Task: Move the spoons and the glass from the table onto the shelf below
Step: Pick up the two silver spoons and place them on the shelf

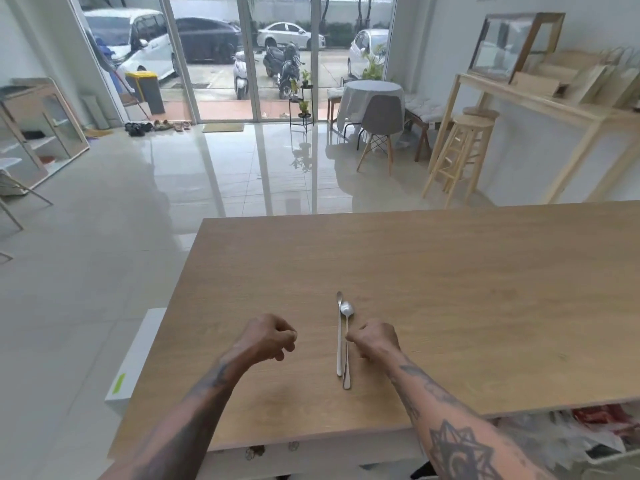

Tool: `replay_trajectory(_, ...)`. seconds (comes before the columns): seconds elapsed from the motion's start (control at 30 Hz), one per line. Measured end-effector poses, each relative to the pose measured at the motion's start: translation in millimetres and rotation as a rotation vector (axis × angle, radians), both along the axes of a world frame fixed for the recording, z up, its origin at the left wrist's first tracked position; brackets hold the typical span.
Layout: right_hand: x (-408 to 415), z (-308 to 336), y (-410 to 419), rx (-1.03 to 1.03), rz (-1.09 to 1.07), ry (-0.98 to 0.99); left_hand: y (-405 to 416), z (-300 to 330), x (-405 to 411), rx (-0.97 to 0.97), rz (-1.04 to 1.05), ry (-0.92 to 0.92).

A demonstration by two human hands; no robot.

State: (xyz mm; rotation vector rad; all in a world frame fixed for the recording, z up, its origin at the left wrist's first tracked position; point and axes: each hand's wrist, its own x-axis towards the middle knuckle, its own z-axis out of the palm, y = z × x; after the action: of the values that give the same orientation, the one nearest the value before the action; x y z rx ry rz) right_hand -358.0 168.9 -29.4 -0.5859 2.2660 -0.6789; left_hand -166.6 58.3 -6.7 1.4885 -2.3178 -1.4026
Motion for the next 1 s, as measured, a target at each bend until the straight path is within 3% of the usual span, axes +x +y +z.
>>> replay_trajectory(0.2,-32,-13,-6,0.011,0.033,0.047,6,-17,-55,-0.018,-0.017,-0.038)
replay_trajectory(0.33,-40,-18,-14,-0.01,0.083,0.054,10,-24,-88,-0.049,0.093,-0.069)
replay_trajectory(0.6,-37,-20,-25,0.03,0.148,0.126,0,-39,-90,-0.06,0.218,-0.113)
replay_trajectory(0.83,-50,-19,-30,0.08,0.13,-0.03,8,-40,-105,-0.044,0.196,-0.116)
replay_trajectory(1.0,-61,-18,-18,-0.036,0.019,-0.204,25,-38,-127,-0.112,0.172,-0.176)
